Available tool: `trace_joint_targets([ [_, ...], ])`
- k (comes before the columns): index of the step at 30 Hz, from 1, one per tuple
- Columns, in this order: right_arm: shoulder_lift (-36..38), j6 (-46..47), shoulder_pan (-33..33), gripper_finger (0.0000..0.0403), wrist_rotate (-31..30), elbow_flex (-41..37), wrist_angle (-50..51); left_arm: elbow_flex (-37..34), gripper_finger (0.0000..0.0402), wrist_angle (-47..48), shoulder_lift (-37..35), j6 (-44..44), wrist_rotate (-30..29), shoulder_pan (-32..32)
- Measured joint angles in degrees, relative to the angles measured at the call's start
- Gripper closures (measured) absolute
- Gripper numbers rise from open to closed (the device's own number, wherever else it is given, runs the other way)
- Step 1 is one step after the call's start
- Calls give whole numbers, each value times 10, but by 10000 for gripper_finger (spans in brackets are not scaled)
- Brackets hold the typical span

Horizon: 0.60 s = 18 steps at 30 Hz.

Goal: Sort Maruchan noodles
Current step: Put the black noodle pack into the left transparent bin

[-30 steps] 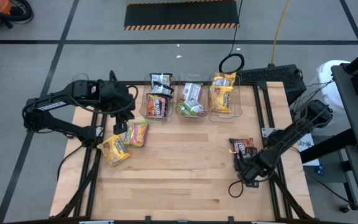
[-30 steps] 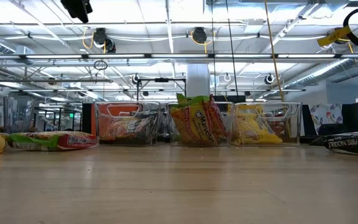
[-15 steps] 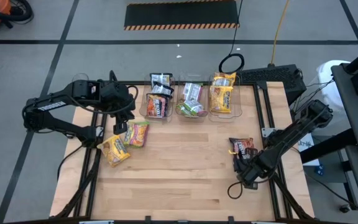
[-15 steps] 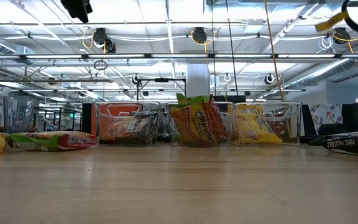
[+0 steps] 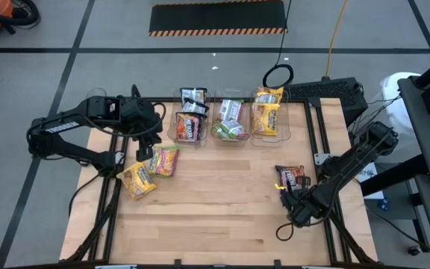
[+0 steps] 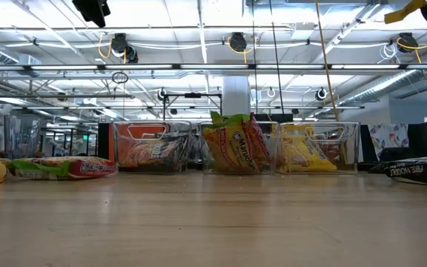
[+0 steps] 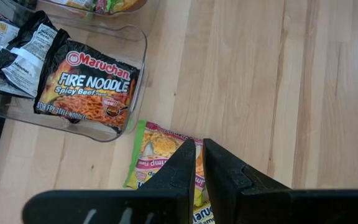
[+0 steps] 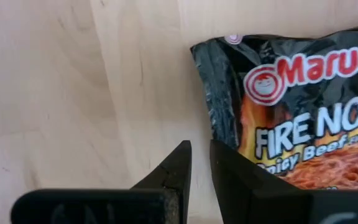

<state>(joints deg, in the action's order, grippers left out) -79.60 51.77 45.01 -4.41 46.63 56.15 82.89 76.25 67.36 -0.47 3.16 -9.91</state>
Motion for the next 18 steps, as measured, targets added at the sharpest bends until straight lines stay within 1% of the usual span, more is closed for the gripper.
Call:
trace_joint_targets([
  [8, -1, -3, 5, 351, -6, 0, 2, 0, 364, 0, 0, 0, 0, 0],
  [11, -1, -4, 8, 351, -18, -6, 3, 0, 364, 0, 0, 0, 0, 0],
  [18, -1, -15, 9, 351, -19, -9, 2, 0, 364, 0, 0, 0, 0, 0],
])
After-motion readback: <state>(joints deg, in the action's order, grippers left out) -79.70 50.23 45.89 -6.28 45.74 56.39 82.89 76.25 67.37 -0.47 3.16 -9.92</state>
